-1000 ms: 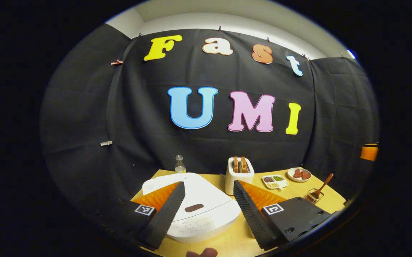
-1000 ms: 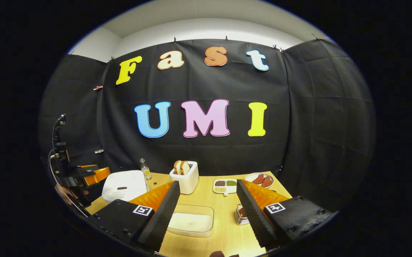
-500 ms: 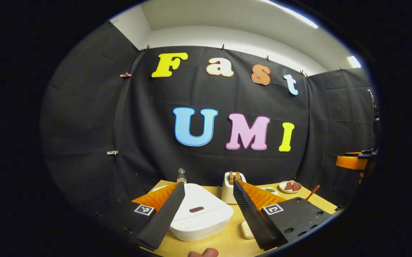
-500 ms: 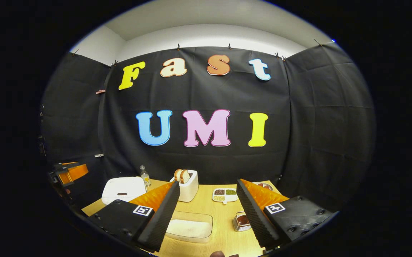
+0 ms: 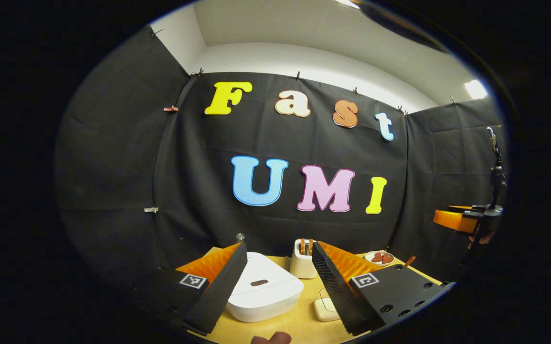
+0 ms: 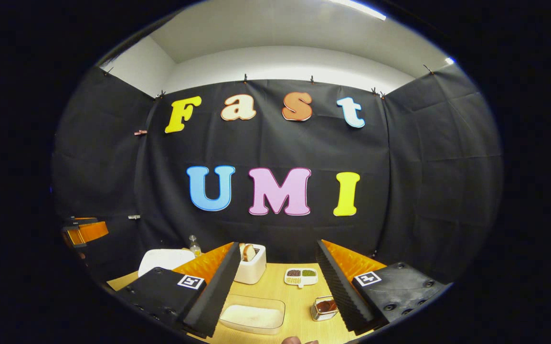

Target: Close the left gripper, press the button to open the rice cooker; take a wooden spoon from the chopstick holder with the right hand, scoop a spoonful of rice and pour it into the rice cooker, then put the wooden spoon back into the chopstick holder.

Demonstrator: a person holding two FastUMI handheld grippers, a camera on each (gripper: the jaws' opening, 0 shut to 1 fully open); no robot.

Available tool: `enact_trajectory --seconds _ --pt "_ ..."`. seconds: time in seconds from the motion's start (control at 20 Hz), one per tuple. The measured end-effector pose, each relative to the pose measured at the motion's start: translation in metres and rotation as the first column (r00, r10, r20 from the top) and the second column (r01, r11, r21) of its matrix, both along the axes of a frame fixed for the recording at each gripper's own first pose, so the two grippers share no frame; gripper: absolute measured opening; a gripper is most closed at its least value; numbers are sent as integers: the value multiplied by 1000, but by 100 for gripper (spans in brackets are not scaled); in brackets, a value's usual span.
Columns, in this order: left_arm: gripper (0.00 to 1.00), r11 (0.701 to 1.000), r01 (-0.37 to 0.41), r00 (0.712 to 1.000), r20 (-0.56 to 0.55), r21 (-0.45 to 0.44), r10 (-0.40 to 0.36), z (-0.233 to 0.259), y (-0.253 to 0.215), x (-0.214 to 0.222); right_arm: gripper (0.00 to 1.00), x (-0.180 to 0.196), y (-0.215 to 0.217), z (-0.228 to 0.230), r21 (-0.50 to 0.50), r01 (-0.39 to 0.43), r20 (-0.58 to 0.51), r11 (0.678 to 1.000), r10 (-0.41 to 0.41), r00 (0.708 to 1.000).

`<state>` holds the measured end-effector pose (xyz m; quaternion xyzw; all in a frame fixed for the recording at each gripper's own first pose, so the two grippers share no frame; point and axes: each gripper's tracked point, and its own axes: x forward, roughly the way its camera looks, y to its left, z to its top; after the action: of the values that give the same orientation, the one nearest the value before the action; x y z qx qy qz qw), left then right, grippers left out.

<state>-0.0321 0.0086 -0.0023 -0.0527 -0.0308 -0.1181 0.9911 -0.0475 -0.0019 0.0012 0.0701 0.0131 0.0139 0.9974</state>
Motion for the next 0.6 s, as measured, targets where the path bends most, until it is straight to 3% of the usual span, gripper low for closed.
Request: enact_trajectory --seconds 0.6 --pt "94 1000 2 1000 -12 -6 -2 2 4 -9 98 -2 7 -7 -28 -16 -18 999 16 1000"
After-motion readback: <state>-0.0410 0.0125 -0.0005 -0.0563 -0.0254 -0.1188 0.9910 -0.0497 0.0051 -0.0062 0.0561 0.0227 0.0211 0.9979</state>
